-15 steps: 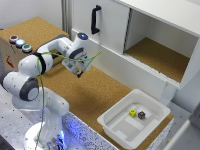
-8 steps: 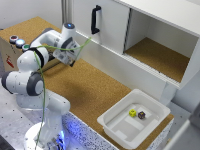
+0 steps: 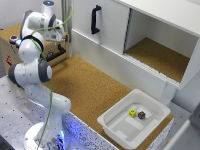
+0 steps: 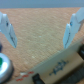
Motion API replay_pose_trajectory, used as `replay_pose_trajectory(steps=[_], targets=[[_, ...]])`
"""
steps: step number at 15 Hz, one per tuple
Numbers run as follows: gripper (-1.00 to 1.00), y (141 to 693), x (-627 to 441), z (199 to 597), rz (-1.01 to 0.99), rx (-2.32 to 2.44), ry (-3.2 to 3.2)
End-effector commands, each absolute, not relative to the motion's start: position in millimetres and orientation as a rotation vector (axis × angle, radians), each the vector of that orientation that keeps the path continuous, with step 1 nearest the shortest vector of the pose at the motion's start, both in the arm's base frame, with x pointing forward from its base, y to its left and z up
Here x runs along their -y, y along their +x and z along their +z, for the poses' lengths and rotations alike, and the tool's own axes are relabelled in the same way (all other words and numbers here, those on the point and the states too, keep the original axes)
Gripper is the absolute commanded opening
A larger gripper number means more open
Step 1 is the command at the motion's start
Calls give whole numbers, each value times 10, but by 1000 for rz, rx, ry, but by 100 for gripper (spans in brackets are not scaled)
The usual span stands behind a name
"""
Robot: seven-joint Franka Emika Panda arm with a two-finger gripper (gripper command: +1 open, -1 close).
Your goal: Turn off the blue light lamp
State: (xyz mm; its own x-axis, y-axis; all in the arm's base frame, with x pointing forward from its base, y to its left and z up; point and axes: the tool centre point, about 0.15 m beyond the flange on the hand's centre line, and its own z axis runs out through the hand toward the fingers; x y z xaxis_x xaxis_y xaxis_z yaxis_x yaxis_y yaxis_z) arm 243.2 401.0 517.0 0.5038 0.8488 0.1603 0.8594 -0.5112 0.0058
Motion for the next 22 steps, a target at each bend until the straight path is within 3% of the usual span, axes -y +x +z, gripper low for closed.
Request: replay_pose_trajectory(steps=[1,7,8,14,22], targets=[[100,2320,-4937,5425,-32,1793,-2621],[100,2225,-5154,5468,-83,1822,-2610],[-100,2205,-5149,5434,-54,1802,-2601],[-100,1912,-5245,5075,44,1870,-2554],[-100,1835,-5372,4885,70,1942,-2495]])
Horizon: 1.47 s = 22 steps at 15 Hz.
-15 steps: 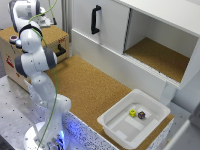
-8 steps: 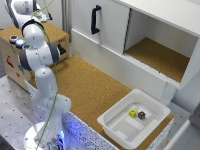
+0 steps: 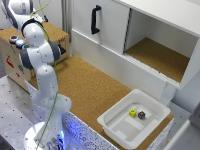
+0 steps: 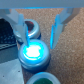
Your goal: Turn off the blue light lamp
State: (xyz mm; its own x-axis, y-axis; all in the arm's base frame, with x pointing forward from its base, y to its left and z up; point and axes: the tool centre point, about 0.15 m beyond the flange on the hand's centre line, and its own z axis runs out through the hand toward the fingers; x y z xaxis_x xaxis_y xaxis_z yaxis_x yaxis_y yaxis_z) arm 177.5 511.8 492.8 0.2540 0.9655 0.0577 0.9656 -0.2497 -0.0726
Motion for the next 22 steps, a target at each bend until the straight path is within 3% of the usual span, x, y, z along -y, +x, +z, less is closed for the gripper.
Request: replay_pose_trajectory(steps=[1,10,13,16,17,19,22], targets=[[-100,1851,-5392,4841,86,1935,-2496],[-100,1805,-5593,4215,283,1945,-2526],[-100,1955,-5485,4476,184,1843,-2591],[-100,2241,-5176,5053,-9,1664,-2680],[100,2270,-5032,5303,-94,1605,-2684],[100,2267,-4898,5486,-166,1569,-2698],[100,2350,-4831,5292,-94,1548,-2733]])
